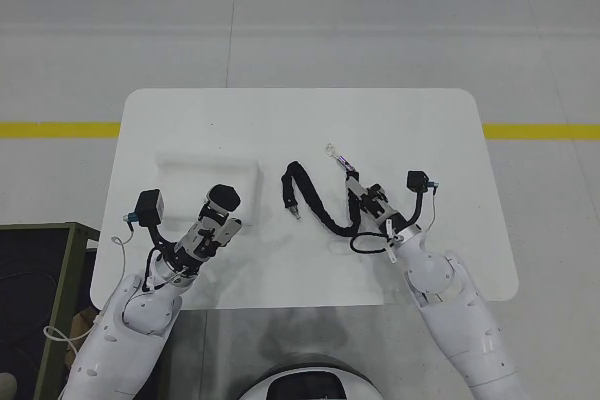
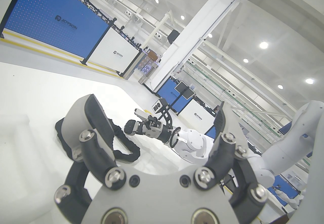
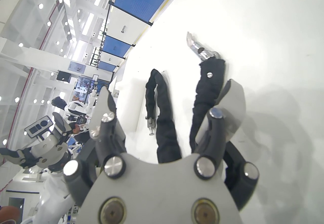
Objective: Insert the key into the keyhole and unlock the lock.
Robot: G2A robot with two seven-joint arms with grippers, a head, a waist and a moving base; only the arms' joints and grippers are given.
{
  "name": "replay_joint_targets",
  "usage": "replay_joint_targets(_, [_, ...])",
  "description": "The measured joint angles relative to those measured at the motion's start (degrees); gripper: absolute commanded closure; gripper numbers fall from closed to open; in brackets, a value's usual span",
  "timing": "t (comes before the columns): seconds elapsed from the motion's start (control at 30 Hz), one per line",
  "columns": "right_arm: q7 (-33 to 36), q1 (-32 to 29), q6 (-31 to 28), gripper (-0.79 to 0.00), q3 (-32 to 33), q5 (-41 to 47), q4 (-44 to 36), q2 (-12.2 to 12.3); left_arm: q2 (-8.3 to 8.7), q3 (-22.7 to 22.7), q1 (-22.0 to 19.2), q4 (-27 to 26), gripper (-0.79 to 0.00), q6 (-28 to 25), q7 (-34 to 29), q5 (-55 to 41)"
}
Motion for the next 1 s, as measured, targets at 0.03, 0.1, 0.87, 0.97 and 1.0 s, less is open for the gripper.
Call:
replay_joint_targets(0.03, [0.1,0.0,0.1,-0.767,0.0,0.0,0.0,0.0,0.00,0.0,0.0,0.0,-0.785,0.0,0.0,0.0])
replay_joint_targets(0.1, [0.1,0.1,0.1,-0.782,0.0,0.1,0.1,0.0,0.00,0.0,0.0,0.0,-0.785,0.0,0.0,0.0])
replay_joint_targets(0.87, [0.1,0.1,0.1,-0.784,0.0,0.1,0.1,0.0,0.00,0.0,0.0,0.0,-0.785,0.0,0.0,0.0])
replay_joint_targets(0.97, [0.1,0.1,0.1,-0.784,0.0,0.1,0.1,0.0,0.00,0.0,0.0,0.0,-0.785,0.0,0.0,0.0])
replay_joint_targets(1.0, [0.1,0.1,0.1,-0.784,0.0,0.1,0.1,0.0,0.00,0.0,0.0,0.0,-0.785,0.0,0.0,0.0])
